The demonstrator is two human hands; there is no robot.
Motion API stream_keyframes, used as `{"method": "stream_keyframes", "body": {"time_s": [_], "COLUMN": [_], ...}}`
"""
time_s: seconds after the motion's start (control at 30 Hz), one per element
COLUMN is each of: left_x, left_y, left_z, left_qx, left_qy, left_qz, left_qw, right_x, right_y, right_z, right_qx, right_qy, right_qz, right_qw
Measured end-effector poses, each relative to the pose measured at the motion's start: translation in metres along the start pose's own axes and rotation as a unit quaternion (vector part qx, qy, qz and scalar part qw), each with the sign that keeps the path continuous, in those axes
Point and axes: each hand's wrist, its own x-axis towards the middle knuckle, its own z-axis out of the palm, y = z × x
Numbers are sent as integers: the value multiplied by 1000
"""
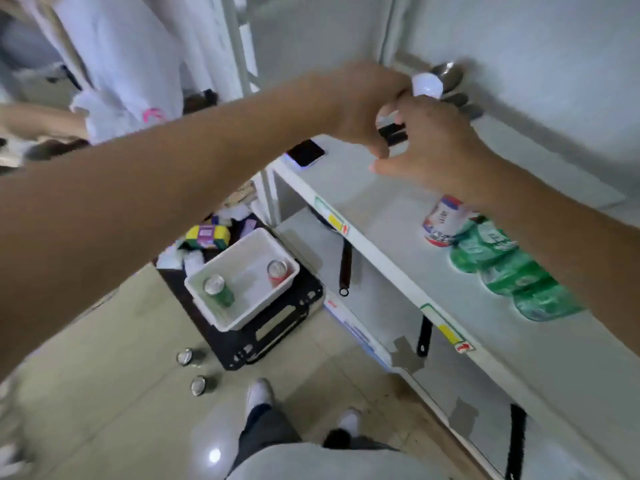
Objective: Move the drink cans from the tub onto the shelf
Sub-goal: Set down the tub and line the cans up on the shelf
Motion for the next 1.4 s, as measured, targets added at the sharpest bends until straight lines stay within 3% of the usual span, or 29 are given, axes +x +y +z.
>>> {"method": "stream_keyframes", "body": {"time_s": [0.1,0.2,0.33,0.4,0.5,0.6,0.77,0.9,1.03,1.2,1.4], "left_x": [-65,-123,-172,-185,-193,-189,-174,-169,-163,-135,-88], "left_y": [-91,-169,-236,-254,-272,-279,-287,-279,-240,-137,26], "left_z": [49,136,269,321,372,397,412,391,314,181,50], "left_qx": [-58,-115,-155,-151,-124,-104,-112,-105,-111,-48,19], "left_qy": [-26,-72,-190,-218,-219,-222,-229,-209,-164,-163,-172], "left_qz": [-121,-250,-362,-362,-321,-269,-308,-325,-321,-192,-25], "left_qw": [991,959,899,894,913,931,917,916,926,967,985], "right_x": [29,44,56,60,64,63,58,52,37,1,-90], "right_y": [-51,-75,-55,-40,-19,-9,-5,-13,-32,-47,3], "right_z": [90,198,338,386,434,457,473,456,383,225,16], "right_qx": [49,63,37,5,-98,-188,-261,-218,-146,-82,-36], "right_qy": [-89,-199,-323,-338,-309,-328,-276,-263,-253,-227,-145], "right_qz": [-48,-54,43,55,-2,-38,-69,-62,-72,-88,-4], "right_qw": [994,976,945,940,946,925,922,938,954,966,989]}}
